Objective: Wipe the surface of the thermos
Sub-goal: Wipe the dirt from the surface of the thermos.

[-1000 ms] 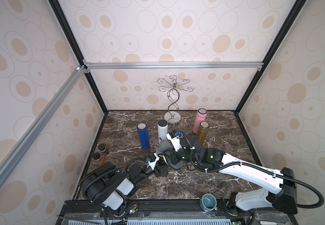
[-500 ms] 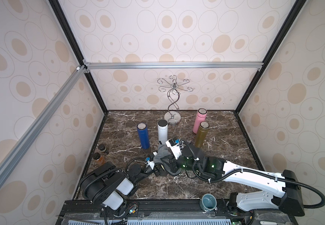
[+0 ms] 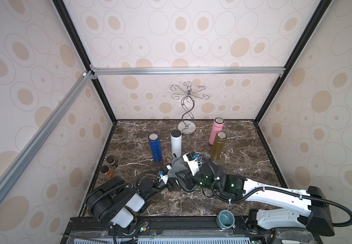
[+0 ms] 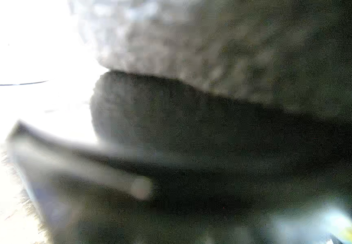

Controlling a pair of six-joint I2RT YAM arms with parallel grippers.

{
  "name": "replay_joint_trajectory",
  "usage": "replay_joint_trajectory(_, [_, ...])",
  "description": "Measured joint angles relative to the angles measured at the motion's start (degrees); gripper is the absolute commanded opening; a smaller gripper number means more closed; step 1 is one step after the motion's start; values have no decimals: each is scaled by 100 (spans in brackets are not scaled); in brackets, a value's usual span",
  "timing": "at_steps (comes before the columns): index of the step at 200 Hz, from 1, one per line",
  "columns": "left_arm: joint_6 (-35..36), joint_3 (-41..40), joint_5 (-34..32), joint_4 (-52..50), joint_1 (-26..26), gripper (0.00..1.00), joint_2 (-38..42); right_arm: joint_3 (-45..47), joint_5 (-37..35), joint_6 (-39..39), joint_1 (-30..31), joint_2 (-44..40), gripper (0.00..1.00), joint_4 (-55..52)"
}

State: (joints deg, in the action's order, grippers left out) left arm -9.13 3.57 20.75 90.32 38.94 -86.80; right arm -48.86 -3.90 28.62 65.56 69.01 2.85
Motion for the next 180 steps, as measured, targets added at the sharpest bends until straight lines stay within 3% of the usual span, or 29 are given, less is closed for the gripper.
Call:
replay_joint_trajectory(40, [-7, 2, -11, 0, 0, 0, 0, 398, -133, 160, 0, -433, 0, -269])
replay_joint_trajectory(91, [-31, 7, -76, -2, -7, 0, 2, 717, -278, 195, 83, -549, 0, -1556])
replay_joint_trajectory(145, [-28, 7, -94, -52, -4, 0, 42, 168, -166, -216, 511, -570, 0, -1598])
replay_joint_trajectory(180, [-28, 11, -122, -125, 0, 0, 90, -258, 42, -463, 525, -116, 0, -1486])
